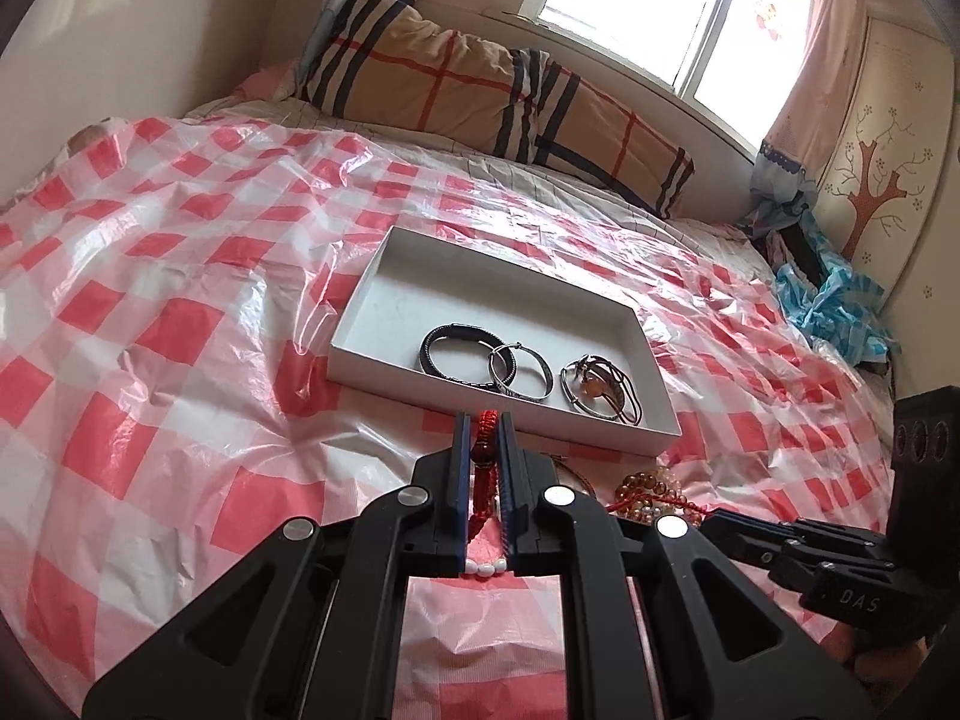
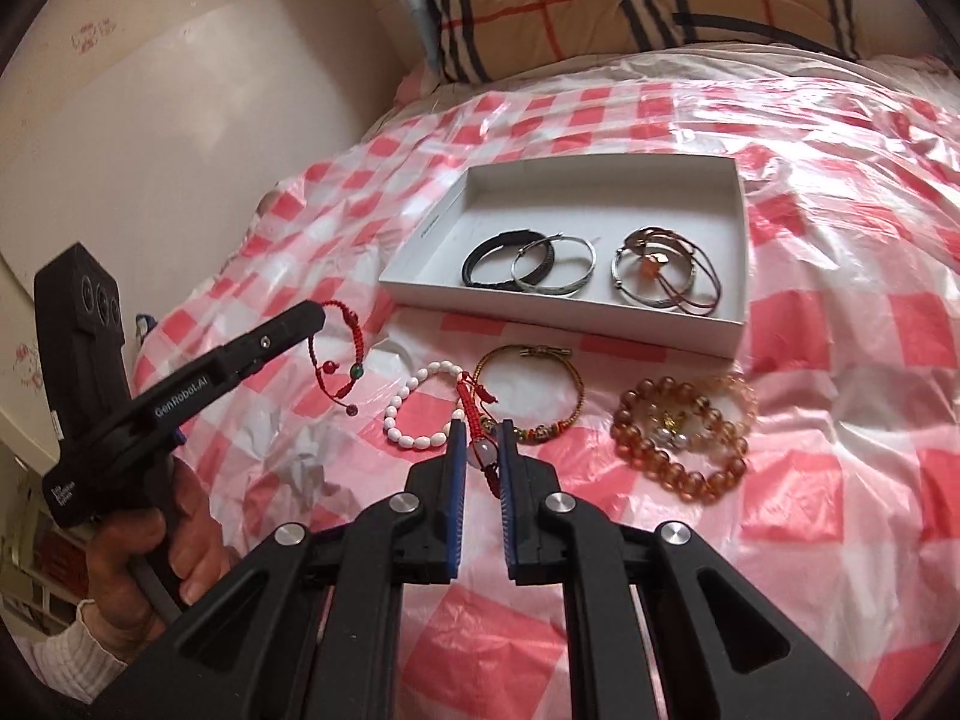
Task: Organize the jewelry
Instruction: 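Carry both red bracelets over the white box with both tools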
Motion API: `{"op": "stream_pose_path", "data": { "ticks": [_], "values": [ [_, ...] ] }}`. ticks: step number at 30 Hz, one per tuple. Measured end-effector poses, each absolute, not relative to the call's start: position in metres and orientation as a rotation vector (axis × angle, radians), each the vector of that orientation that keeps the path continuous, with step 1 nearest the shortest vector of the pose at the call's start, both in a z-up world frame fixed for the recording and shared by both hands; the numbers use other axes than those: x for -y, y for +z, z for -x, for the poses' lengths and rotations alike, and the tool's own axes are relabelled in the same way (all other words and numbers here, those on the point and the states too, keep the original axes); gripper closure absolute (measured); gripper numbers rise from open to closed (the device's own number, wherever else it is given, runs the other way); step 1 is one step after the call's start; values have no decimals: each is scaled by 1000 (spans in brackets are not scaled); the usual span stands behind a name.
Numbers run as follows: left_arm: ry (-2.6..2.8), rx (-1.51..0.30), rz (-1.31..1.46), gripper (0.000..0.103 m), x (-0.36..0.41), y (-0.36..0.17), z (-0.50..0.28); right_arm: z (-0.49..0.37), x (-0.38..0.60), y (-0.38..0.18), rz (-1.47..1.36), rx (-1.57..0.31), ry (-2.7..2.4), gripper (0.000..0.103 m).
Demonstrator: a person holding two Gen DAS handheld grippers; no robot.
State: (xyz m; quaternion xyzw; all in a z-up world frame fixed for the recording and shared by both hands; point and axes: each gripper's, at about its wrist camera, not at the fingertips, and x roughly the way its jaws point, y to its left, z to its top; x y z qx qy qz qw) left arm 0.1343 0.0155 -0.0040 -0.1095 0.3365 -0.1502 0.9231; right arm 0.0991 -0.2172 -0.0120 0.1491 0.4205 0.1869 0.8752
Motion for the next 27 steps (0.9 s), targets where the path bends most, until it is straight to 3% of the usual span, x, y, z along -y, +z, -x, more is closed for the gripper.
{"op": "stream_pose_path", "data": {
  "ticks": [14,27],
  "values": [
    [-255,-658,73,95,1,13,-119,-82,232,23,-389,-718,374,92],
    [-291,-649,51,95,11,14,-139,-101,234,18,-404,-682,348,92]
  ]
}}
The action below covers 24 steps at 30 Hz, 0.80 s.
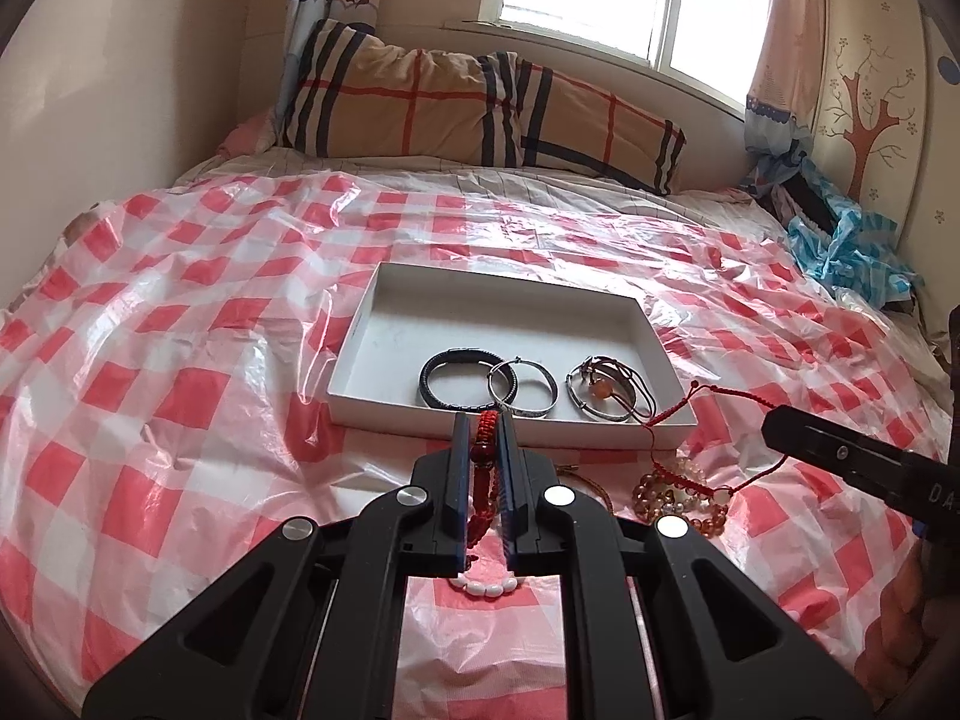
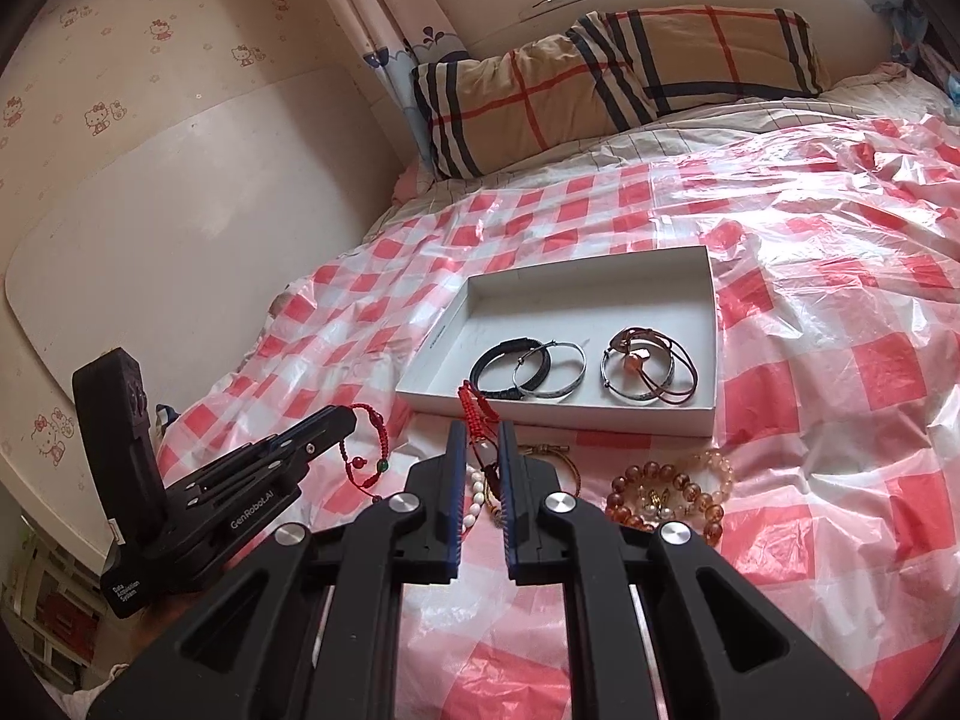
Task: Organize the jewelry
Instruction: 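Carry both red bracelets over the white box with both tools, then lower both red bracelets into the box and open both tools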
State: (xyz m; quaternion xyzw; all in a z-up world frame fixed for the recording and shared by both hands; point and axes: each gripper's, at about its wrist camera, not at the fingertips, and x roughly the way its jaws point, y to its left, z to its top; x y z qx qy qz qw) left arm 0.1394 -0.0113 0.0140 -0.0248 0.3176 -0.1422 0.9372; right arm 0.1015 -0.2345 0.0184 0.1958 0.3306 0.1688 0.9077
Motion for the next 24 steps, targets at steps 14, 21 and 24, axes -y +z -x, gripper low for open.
{"op": "stream_pose_path", "data": {
  "ticks": [14,21,24],
  "values": [
    [-360,-610,90,95,26,21,-182,-151,242,7,-408,-654,303,92],
    [-353,-607,163,95,11,19,-210,-174,245,-1,-422,-648,281,92],
    [-351,-612,184,95,10,15,-219,-182,242,-3,-405,-647,277,92]
  ]
}}
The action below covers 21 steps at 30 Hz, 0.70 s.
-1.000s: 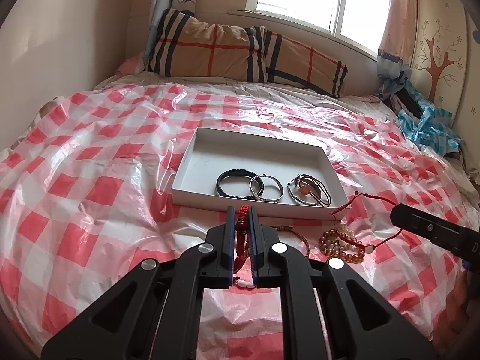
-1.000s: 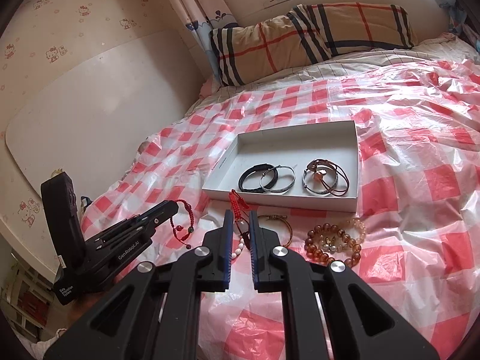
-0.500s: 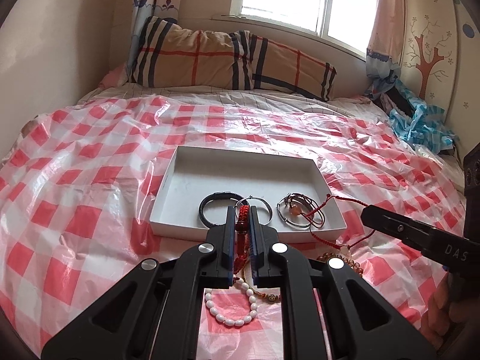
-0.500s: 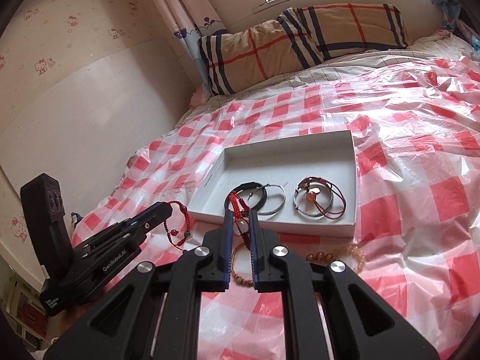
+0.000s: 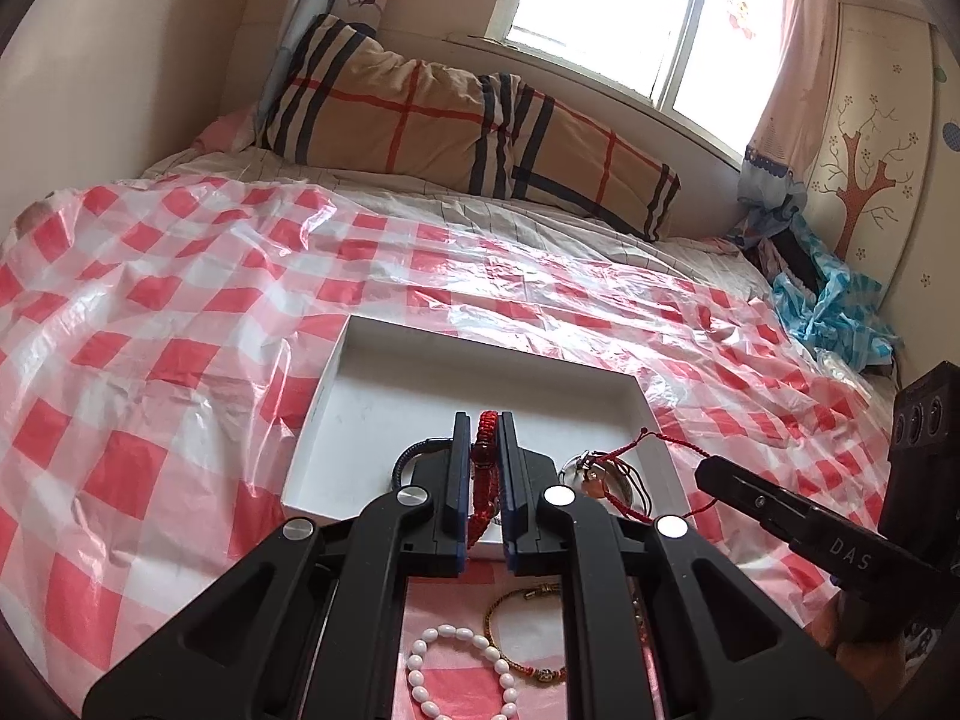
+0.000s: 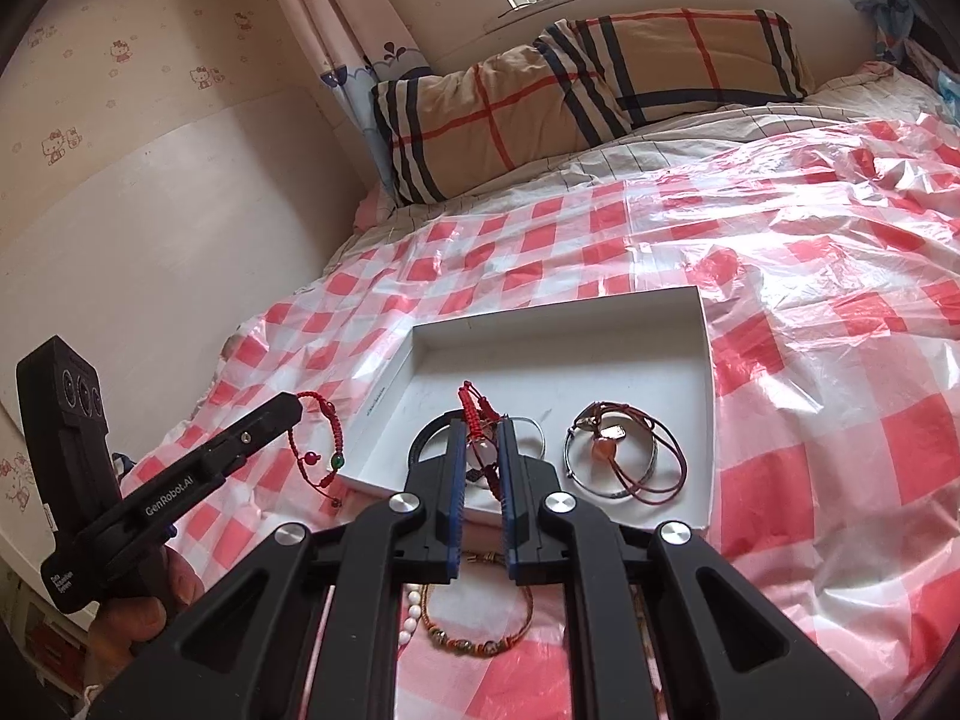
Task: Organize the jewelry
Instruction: 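Lower both red bracelets into the box and open both tools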
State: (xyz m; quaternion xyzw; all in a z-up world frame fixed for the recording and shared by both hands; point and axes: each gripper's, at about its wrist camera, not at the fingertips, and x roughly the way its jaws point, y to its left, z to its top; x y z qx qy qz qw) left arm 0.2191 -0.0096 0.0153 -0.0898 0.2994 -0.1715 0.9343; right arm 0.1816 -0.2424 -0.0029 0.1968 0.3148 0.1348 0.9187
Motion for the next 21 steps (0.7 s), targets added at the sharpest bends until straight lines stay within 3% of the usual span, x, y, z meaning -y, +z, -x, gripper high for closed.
{"op": "stream_pose_path", "data": {
  "ticks": [8,11,13,21],
  "values": [
    [-391,-628,184,95,34,9,-243,-202,237,-12,-375,-663,248,91],
    [-373,-663,194,78,41,1,-253,-206,235,-13,-357,-665,225,85],
    [-358,-665,189,57,43,-3,-251,-205,235,-14,-347,-661,220,80],
    [-340,-696,172,52,44,-17,-245,-204,227,-16,-301,-677,198,79]
  ]
}}
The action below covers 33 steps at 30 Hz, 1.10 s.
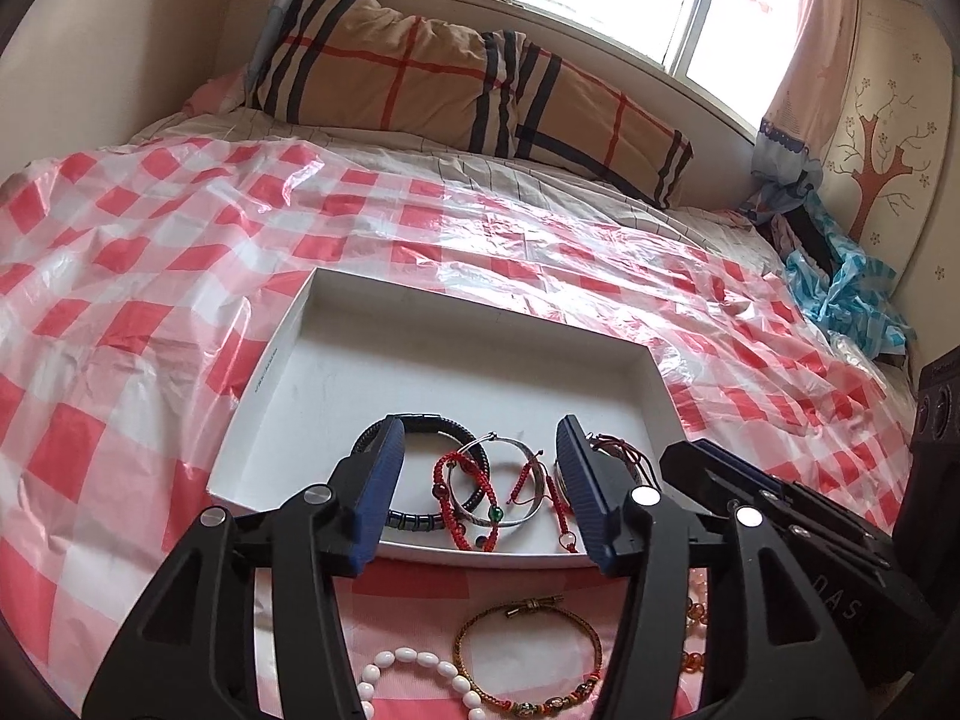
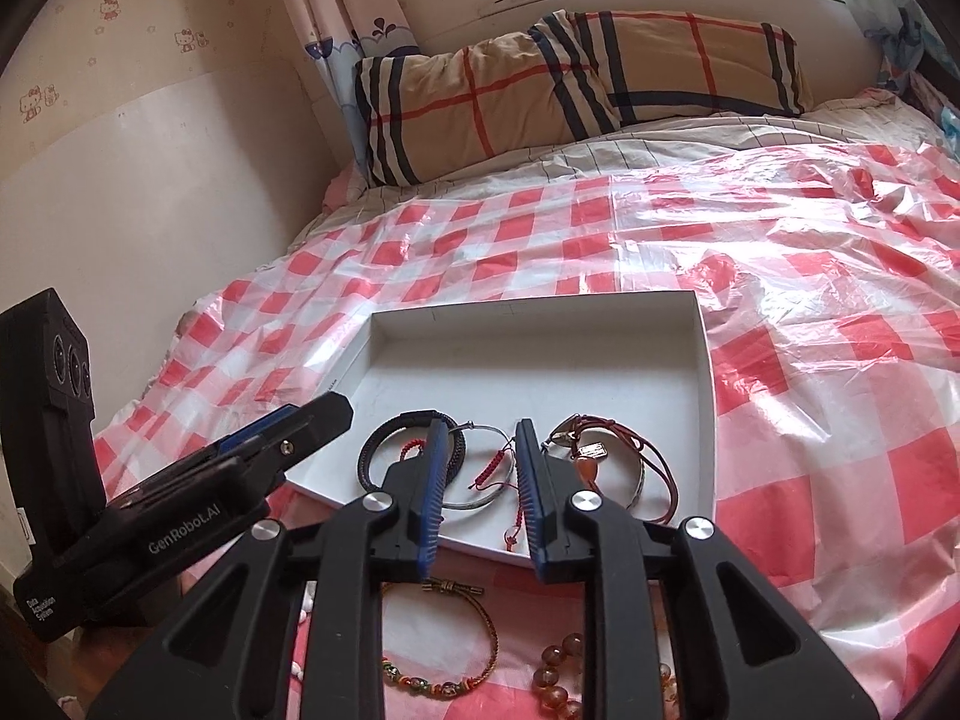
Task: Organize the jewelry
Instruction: 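Lower both red bracelets into the box and open both tools, then move the left tool to the white-bead bracelet and grasp it while the right tool approaches the amber beads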
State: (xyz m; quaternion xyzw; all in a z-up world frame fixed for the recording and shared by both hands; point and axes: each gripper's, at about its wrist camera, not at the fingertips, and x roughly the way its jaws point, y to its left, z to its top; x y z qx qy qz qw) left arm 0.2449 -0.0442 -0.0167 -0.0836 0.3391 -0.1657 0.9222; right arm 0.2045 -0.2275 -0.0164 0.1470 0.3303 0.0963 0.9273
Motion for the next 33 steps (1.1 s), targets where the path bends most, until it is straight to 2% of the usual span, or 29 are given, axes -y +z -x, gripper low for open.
{"op": "stream_pose_path", "data": {
  "ticks": [13,24,30,33],
  "values": [
    [-338,-707,131,44,52,-22,-238,-195,218,-11,-160,-669,97,74],
    [-335,-706,126,42,51,-21,-237,-191,220,-10,-175,-671,111,74],
    [-280,-704,149,31,18,-10,-224,-162,246,-10,-198,-691,89,70],
    [-271,-737,143,30,2,-11,-213,-141,266,-16,-232,-726,64,67]
  ]
}}
